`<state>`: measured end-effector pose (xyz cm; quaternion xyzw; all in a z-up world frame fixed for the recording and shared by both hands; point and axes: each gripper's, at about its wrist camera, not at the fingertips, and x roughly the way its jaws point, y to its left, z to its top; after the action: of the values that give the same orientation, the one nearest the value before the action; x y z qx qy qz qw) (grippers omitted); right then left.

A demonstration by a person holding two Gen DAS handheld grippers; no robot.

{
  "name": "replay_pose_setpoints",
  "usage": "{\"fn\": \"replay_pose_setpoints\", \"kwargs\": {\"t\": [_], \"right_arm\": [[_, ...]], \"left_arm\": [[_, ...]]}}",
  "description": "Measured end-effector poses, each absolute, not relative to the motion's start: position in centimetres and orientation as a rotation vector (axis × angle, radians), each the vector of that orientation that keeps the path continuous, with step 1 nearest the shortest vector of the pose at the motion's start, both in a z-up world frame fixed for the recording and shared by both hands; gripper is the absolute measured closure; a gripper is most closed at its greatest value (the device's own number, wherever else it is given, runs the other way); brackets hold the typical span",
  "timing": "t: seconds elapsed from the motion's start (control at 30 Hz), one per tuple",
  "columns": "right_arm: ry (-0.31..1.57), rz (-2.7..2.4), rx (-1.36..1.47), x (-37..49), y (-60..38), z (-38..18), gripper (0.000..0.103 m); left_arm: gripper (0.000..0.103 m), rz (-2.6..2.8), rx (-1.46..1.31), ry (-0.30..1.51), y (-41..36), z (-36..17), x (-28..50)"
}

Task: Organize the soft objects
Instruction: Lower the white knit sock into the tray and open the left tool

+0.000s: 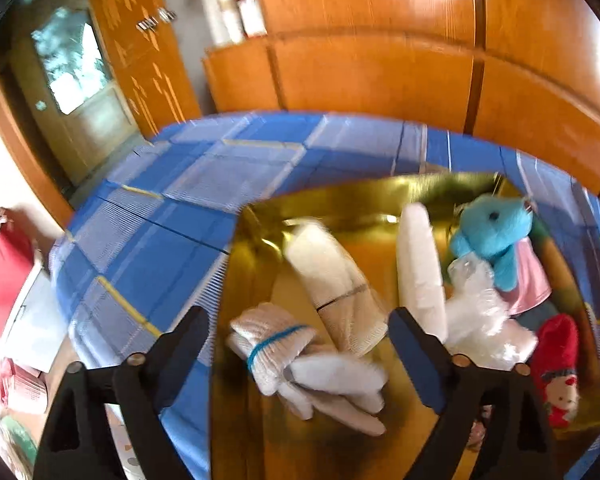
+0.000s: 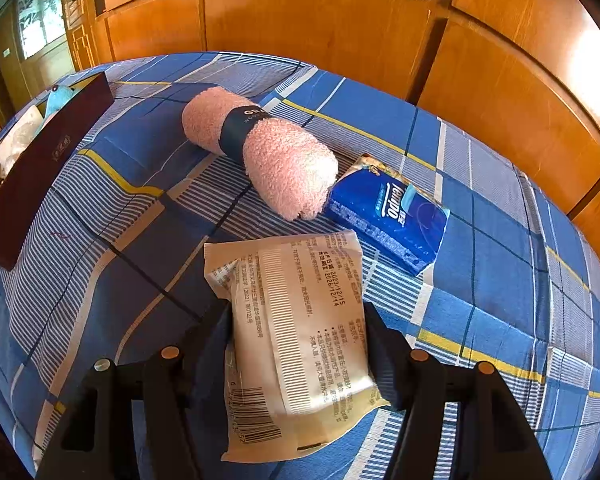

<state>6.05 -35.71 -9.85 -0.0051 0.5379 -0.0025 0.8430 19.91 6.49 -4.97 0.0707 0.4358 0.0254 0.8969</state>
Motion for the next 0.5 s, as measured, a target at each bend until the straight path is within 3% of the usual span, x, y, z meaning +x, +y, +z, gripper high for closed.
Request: {"fn": "replay_pose_setpoints", "kwargs": {"t": [0.07, 0.33, 0.5], "right_arm": [[1.135, -0.009, -0.012, 6.1, -35.8, -9.8, 0.039], [1.120, -0.030, -0.016, 5.9, -35.7, -9.8, 0.039], [1.117, -0.045, -0.021, 5.8, -35.5, -9.8, 0.039]], "left_arm": [[0.000, 0.079, 0.141, 0.837, 6.7, -3.9, 18.4], [0.000, 0.057, 0.010, 0.735, 7.9, -1.8, 8.8], [0.000, 0.013, -0.033, 0.735, 7.5, -1.8, 7.6]]}}
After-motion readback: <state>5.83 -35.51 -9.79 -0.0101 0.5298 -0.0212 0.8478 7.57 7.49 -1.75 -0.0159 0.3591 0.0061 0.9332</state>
